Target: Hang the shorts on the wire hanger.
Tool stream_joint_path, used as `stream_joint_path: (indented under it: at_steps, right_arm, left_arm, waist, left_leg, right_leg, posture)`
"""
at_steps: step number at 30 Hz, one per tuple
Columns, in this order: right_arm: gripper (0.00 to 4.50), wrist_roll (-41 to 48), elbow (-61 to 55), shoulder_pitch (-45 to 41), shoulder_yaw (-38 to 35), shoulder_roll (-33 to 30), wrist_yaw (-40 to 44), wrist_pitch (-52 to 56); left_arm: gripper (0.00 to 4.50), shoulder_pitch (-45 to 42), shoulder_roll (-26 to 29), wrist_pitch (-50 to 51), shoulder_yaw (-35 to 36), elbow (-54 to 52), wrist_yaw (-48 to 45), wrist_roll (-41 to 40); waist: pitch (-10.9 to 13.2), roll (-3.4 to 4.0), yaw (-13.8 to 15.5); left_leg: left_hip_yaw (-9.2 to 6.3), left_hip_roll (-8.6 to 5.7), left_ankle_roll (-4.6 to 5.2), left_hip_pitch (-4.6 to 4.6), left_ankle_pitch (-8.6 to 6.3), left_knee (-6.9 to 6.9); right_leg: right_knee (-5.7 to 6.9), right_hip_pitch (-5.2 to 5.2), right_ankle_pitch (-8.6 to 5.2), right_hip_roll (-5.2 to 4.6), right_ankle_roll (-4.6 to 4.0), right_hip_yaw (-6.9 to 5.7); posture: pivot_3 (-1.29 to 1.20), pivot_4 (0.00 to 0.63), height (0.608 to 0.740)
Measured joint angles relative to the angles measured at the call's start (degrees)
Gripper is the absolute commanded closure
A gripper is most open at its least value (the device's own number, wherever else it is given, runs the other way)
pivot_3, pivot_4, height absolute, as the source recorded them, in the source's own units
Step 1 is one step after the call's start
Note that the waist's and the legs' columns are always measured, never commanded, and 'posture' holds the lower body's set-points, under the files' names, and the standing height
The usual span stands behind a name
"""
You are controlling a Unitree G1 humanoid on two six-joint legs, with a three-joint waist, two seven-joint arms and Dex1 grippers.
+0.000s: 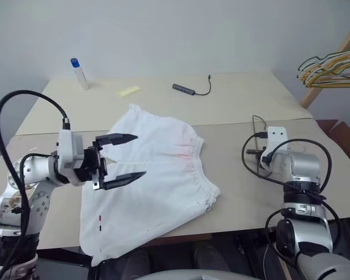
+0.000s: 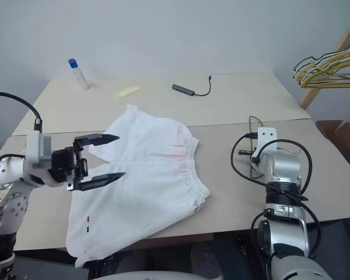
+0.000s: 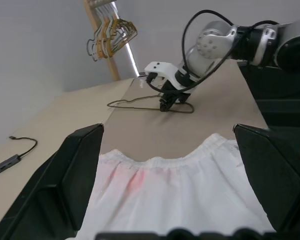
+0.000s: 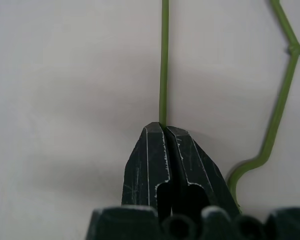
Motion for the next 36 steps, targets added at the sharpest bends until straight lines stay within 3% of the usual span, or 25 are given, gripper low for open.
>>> stream_joint_path:
  at_steps: [6, 14, 21, 28, 31, 36]
  right_arm:
    - [4.48, 1.19, -15.9, 1.24, 5.54, -0.26, 5.73, -5.17]
    - [4.48, 2.04, -33.91, 9.18, 16.45, -3.17, 17.54, -20.57]
    - [4.48, -1.25, -38.26, 12.52, 22.95, -3.17, 20.16, -32.47]
    - [4.48, -5.82, -38.73, 14.12, 26.63, -2.8, 20.74, -40.87]
    - [4.5, -7.91, -38.66, 14.63, 28.47, -2.63, 20.76, -42.91]
    - [4.5, -10.2, -38.45, 14.99, 29.52, -2.19, 20.68, -44.87]
  left_arm:
    - [0.0, -8.02, -5.81, 16.61, -4.37, 5.07, 16.89, 2.95]
    - [0.0, -12.6, -19.84, 32.48, 3.04, 5.58, 29.28, -18.35]
    - [0.0, -13.51, -24.49, 33.76, 5.09, 4.89, 35.91, -25.22]
    - [0.0, -14.82, -26.62, 33.08, 5.33, 5.09, 40.58, -26.41]
    - [0.58, -14.82, -27.52, 31.87, 5.37, 5.1, 41.48, -26.39]
    - [2.2, -14.85, -28.21, 29.78, 5.84, 5.46, 42.98, -26.24]
  waist:
    - [0.08, 0.16, 0.05]
    - [0.07, 0.14, 0.5]
    - [0.06, 0.11, 0.64]
    - [0.05, 0.1, 1.4]
    - [0.05, 0.1, 1.72]
    - [0.04, 0.08, 1.81]
  left_leg:
    - [-0.13, -0.04, 0.0, -0.46, 0.0, 0.02]
    - [-0.28, -0.12, 0.0, -0.66, 0.0, 0.26]
    - [-0.29, -0.16, -0.01, -0.65, 0.0, 0.3]
    - [-0.29, -0.18, -0.01, -0.61, 0.0, 0.35]
    - [-0.28, -0.2, -0.01, -0.62, 0.0, 0.35]
    - [-0.28, -0.2, -0.01, -0.62, 0.0, 0.38]
  right_leg:
    - [0.02, -0.36, 0.03, -0.03, 0.06, -0.04]
    - [0.03, -0.36, 0.11, -0.16, 0.18, -0.14]
    - [-0.01, -0.31, 0.12, -0.14, 0.18, -0.14]
    - [0.0, -0.27, 0.13, -0.13, 0.17, -0.13]
    - [-0.01, -0.27, 0.13, -0.14, 0.17, -0.13]
    - [-0.01, -0.26, 0.13, -0.14, 0.16, -0.13]
  posture:
    - [-0.05, 0.0, 0.74]
    - [-0.05, 0.0, 0.74]
    - [-0.05, 0.0, 0.74]
    - [-0.05, 0.0, 0.74]
    - [-0.06, 0.0, 0.74]
    - [-0.06, 0.0, 0.74]
